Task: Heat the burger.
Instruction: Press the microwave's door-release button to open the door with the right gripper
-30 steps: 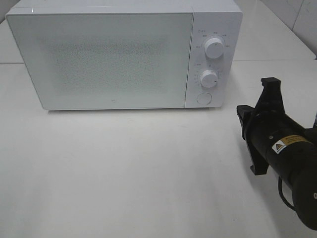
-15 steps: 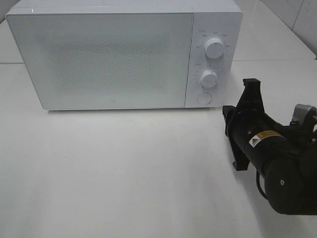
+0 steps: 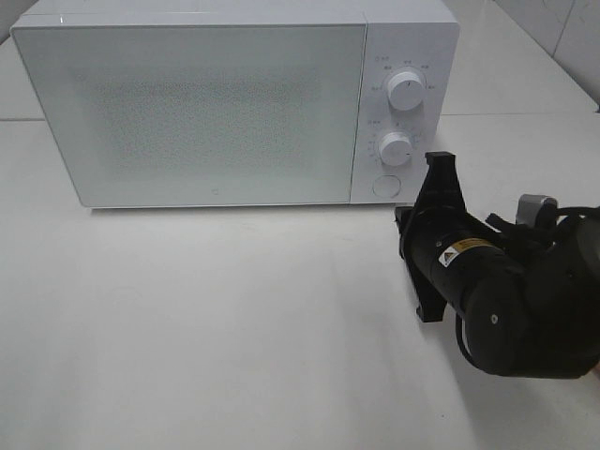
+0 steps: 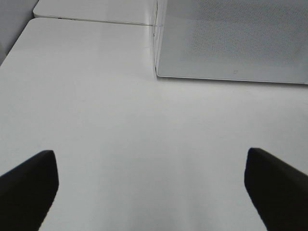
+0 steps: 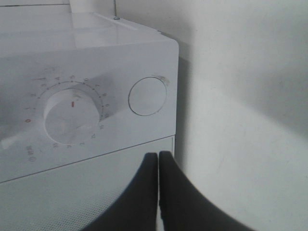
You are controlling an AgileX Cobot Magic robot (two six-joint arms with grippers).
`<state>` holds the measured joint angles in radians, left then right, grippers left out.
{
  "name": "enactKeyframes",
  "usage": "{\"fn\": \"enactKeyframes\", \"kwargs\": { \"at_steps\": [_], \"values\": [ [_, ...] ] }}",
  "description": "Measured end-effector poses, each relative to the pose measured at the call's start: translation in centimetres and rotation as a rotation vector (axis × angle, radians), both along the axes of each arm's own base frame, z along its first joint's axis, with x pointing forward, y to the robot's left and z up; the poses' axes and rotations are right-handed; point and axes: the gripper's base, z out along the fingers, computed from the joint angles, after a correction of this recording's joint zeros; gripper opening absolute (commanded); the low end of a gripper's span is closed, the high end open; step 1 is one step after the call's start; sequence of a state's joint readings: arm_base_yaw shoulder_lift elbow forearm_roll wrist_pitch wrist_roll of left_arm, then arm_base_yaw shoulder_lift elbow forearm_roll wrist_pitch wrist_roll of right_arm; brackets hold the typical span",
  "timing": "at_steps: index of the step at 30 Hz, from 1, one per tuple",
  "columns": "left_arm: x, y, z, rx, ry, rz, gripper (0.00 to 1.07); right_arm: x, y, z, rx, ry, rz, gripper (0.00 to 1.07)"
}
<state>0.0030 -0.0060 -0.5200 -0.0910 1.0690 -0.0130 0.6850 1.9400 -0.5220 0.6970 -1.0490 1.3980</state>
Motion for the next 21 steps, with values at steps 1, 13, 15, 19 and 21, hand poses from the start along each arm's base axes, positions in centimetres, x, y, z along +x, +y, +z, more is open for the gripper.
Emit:
{"fn": "enactKeyframes", "kwargs": {
  "at_steps": [1,13,15,19,21],
  "values": [
    [0.0,0.0,0.0,0.0,0.0,0.0,0.98,0.0,0.0,0.0,0.0,0.0,0.0,0.0],
    [0.0,0.0,0.0,0.0,0.0,0.0,0.98,2.7,0.0,0.8,-0.044,0.015,-0.007,0.0],
    [0.0,0.0,0.0,0.0,0.0,0.0,0.98,3.0,0.2,1.0,-0.054,0.005,-0.007,0.0],
    [0.0,0.0,0.0,0.0,0.0,0.0,0.98,3.7,0.4,0.2,-0.061,0.019,-0.034,0.0],
    [0.0,0.0,0.0,0.0,0.0,0.0,0.98,3.8,0.4,0.0,-0.059,0.025,-0.045,0.0]
  ]
}}
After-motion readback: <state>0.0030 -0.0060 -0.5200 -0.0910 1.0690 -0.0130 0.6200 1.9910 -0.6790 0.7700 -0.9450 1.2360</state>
